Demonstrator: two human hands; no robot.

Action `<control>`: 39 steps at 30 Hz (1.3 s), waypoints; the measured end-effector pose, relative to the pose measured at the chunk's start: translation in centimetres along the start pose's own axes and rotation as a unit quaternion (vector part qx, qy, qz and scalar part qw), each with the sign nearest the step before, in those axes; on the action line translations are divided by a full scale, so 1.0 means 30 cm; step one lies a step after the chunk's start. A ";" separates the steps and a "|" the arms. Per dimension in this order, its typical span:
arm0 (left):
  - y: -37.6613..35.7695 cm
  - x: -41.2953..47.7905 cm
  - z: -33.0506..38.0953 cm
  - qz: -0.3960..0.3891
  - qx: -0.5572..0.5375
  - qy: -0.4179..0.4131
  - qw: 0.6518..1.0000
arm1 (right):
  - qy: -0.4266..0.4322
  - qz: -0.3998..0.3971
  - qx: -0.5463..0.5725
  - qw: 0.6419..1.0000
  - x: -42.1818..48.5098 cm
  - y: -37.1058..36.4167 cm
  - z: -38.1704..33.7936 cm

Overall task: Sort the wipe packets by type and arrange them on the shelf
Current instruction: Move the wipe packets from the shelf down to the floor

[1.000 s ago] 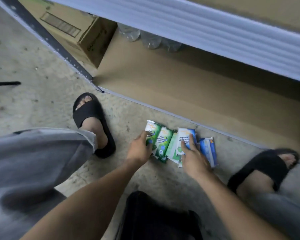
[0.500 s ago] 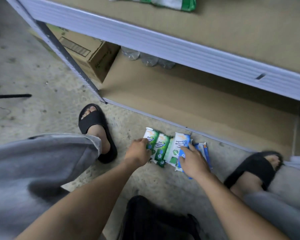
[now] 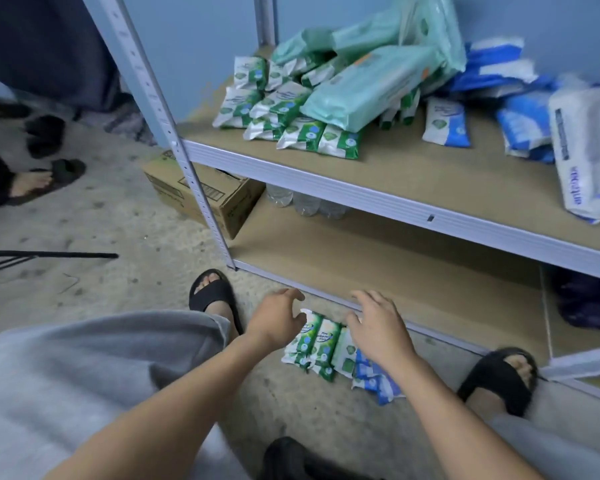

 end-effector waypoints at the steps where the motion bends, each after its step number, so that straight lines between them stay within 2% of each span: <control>1: 0.045 -0.006 0.007 0.013 0.003 -0.007 1.000 | 0.009 0.007 0.004 1.000 -0.004 0.029 -0.037; 8: 0.375 -0.033 0.052 0.128 0.034 -0.063 0.989 | 0.102 0.092 0.038 0.990 -0.007 0.257 -0.272; 16: 0.696 -0.027 0.069 0.273 0.022 -0.081 0.958 | 0.198 0.223 0.078 0.951 0.078 0.495 -0.468; 23: 0.843 0.098 0.073 0.349 0.024 -0.066 0.935 | 0.175 0.243 0.106 0.948 0.274 0.532 -0.492; 31: 0.917 0.296 0.099 0.404 -0.060 0.005 0.913 | 0.146 0.304 0.092 0.937 0.391 0.529 -0.472; 39: 0.915 0.406 0.118 0.386 -0.063 0.081 0.917 | 0.127 0.299 0.128 0.937 0.409 0.561 -0.411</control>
Point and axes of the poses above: each hand's wrist, its own x-axis towards the middle knuckle, its own y-axis out of the back of the hand, z = x × y, the point moved 6 cm from there along x, towards the middle knuckle, and after that the axes turned 13 degrees about x, right-handed, at the moved point
